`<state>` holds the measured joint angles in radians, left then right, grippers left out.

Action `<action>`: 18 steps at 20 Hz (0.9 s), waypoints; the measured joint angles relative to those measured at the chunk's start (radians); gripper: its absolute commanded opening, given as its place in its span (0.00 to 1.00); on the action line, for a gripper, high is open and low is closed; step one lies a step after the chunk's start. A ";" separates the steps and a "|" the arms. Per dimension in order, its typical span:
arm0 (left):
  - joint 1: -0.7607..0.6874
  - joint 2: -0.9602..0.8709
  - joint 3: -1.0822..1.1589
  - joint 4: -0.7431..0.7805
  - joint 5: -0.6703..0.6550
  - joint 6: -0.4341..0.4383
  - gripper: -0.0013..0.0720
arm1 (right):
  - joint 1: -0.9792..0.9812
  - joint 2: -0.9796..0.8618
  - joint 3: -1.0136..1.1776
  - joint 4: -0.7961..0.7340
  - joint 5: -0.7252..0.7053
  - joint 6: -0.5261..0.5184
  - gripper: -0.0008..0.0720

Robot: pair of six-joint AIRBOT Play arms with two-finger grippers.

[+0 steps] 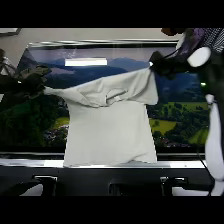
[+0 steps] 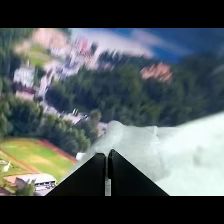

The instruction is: Fold the clothes and pants, and hang the long-sleeved shirts on hangers.

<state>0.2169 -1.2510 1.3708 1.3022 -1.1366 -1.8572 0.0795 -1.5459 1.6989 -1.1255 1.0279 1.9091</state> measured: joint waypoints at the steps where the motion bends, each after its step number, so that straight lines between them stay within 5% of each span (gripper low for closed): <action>1: -0.007 -0.056 -0.009 0.000 0.006 0.000 0.04 | 0.000 -0.070 0.000 0.048 -0.002 -0.019 0.22; 4: -0.027 -0.183 -0.024 -0.001 0.023 0.002 0.04 | 0.000 -0.229 0.000 0.166 0.006 -0.076 0.24; 6: -0.036 -0.224 -0.027 -0.003 0.039 0.002 0.04 | -0.004 -0.277 0.000 0.204 0.038 -0.130 0.66; 7: -0.039 -0.236 -0.029 -0.003 0.038 0.003 0.04 | -0.012 -0.283 0.000 0.214 0.064 -0.165 0.76; 13: -0.045 -0.250 -0.031 -0.003 0.019 0.041 0.04 | -0.149 -0.175 -0.045 0.136 0.386 -0.400 0.75; 18: -0.045 -0.250 -0.031 -0.003 -0.023 0.050 0.04 | -0.298 0.081 -0.426 0.050 0.499 -0.497 0.75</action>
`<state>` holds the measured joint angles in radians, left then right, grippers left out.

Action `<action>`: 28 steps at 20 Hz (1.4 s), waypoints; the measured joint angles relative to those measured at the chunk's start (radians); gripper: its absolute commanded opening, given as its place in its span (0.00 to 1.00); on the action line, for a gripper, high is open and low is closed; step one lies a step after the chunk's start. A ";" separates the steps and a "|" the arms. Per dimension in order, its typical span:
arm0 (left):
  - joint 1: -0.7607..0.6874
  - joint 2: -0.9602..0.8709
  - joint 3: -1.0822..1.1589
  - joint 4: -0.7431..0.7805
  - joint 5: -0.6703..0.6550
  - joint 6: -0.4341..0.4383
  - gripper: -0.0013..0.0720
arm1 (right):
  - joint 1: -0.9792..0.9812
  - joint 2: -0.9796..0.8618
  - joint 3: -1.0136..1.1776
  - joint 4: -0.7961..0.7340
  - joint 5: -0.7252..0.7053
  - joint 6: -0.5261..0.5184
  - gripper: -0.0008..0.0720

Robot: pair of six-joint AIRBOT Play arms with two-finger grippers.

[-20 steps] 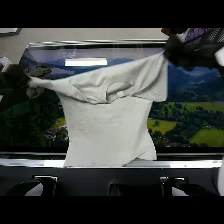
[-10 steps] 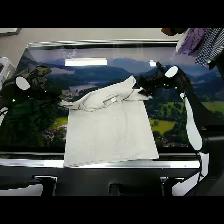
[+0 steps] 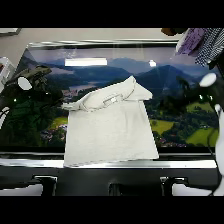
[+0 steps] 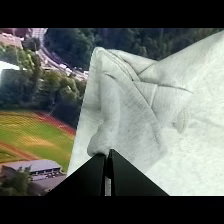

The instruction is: Fold the clothes and pants, and hang the long-sleeved shirts on hangers.

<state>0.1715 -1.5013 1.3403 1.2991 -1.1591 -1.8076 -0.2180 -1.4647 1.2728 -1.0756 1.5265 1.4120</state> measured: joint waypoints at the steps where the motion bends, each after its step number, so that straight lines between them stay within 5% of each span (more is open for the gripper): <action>1: 0.000 0.000 0.000 0.000 -0.008 0.001 0.04 | -0.016 0.051 -0.099 -0.014 -0.001 -0.010 0.75; 6: -0.004 0.000 0.000 -0.001 -0.026 0.005 0.04 | -0.051 0.238 -0.520 -0.028 -0.078 -0.043 0.76; 12: -0.005 0.000 0.000 -0.001 -0.031 0.005 0.04 | -0.058 0.288 -0.713 -0.007 -0.172 -0.053 0.74; 15: -0.005 0.000 0.000 -0.001 -0.031 0.005 0.04 | -0.058 0.293 -0.750 0.010 -0.200 -0.058 0.49; 17: -0.005 0.000 0.000 -0.001 -0.031 0.005 0.04 | -0.058 0.294 -0.764 0.022 -0.224 -0.062 0.14; 18: -0.005 0.000 0.000 -0.001 -0.031 0.005 0.04 | -0.058 0.295 -0.767 0.035 -0.226 -0.069 0.06; 22: -0.005 0.000 0.000 -0.001 -0.040 0.005 0.04 | -0.058 0.295 -0.690 0.098 -0.253 -0.077 0.06; 28: -0.006 0.000 -0.001 -0.001 -0.072 0.005 0.04 | -0.058 0.200 -0.154 0.005 -0.423 0.111 0.06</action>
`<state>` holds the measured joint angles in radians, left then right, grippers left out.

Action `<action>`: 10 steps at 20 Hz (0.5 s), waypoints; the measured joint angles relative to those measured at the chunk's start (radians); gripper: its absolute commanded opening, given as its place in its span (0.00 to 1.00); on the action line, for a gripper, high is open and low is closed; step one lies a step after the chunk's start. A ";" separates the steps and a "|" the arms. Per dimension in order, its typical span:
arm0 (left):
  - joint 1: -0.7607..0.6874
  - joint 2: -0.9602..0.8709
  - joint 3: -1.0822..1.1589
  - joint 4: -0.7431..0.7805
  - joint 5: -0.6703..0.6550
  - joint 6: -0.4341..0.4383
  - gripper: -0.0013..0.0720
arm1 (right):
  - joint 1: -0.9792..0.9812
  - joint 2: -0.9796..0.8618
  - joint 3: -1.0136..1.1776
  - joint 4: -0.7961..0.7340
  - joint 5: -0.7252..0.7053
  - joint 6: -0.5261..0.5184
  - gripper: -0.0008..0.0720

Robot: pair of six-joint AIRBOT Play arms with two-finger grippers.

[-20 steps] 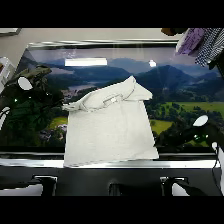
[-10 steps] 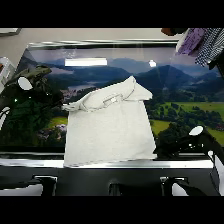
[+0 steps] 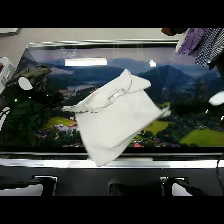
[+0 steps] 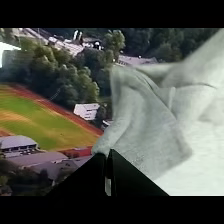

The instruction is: Fold the clothes and pants, and hang the long-sleeved shirts on hangers.

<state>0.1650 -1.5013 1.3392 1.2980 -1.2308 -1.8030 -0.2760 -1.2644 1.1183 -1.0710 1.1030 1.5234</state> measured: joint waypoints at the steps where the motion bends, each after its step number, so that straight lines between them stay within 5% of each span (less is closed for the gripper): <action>1: 0.000 0.000 0.000 0.000 -0.006 0.000 0.04 | 0.000 -0.038 0.092 -0.018 -0.025 0.031 0.06; 5: 0.000 0.000 0.000 0.000 -0.034 0.000 0.04 | 0.000 -0.213 0.354 -0.042 -0.075 0.146 0.07; 8: 0.000 0.000 0.000 0.000 -0.050 0.000 0.04 | 0.000 -0.305 0.424 -0.011 -0.042 0.185 0.40; 10: 0.000 0.000 0.000 0.000 -0.055 0.000 0.04 | -0.005 -0.324 0.443 -0.003 0.013 0.178 0.46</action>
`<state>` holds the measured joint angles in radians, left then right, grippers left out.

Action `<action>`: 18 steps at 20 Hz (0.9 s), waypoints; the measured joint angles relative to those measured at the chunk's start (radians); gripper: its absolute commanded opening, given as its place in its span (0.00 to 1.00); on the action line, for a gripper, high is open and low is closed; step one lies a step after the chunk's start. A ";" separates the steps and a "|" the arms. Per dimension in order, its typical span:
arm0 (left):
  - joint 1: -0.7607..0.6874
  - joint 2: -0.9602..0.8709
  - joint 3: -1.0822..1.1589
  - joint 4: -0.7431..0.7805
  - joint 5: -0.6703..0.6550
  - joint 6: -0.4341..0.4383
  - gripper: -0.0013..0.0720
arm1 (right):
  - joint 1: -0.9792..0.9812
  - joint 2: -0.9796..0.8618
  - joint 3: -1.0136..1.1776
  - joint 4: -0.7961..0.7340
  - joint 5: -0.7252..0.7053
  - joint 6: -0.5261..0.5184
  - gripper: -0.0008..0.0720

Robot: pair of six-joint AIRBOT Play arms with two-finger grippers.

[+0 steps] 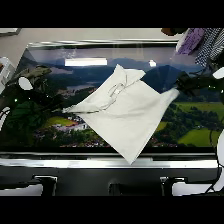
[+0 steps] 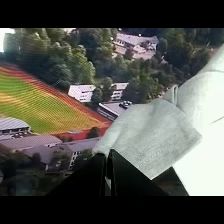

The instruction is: Fold the clothes and pants, and hang the long-sleeved shirts on hangers.

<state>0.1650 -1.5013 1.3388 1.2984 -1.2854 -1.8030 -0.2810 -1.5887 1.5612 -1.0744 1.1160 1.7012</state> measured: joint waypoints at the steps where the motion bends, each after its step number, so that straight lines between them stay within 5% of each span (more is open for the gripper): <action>1: 0.000 0.000 0.000 0.000 -0.006 0.000 0.04 | -0.006 0.003 0.006 0.000 0.034 -0.024 0.46; 4: 0.000 0.000 0.000 0.000 -0.014 0.000 0.04 | -0.044 0.045 0.010 -0.026 0.153 -0.108 0.49; 6: 0.000 0.000 0.000 0.000 -0.014 0.000 0.04 | -0.076 0.092 -0.018 -0.033 0.221 -0.153 0.70; 12: 0.000 0.000 0.000 0.000 -0.019 0.000 0.04 | -0.107 0.287 -0.384 0.098 0.298 -0.238 0.69; 18: 0.000 0.000 0.000 0.000 -0.025 0.000 0.04 | -0.009 0.509 -0.921 0.223 0.224 -0.288 0.70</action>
<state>0.1646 -1.5013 1.3388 1.2984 -1.3106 -1.8034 -0.2901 -1.0798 0.6407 -0.8516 1.3399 1.4128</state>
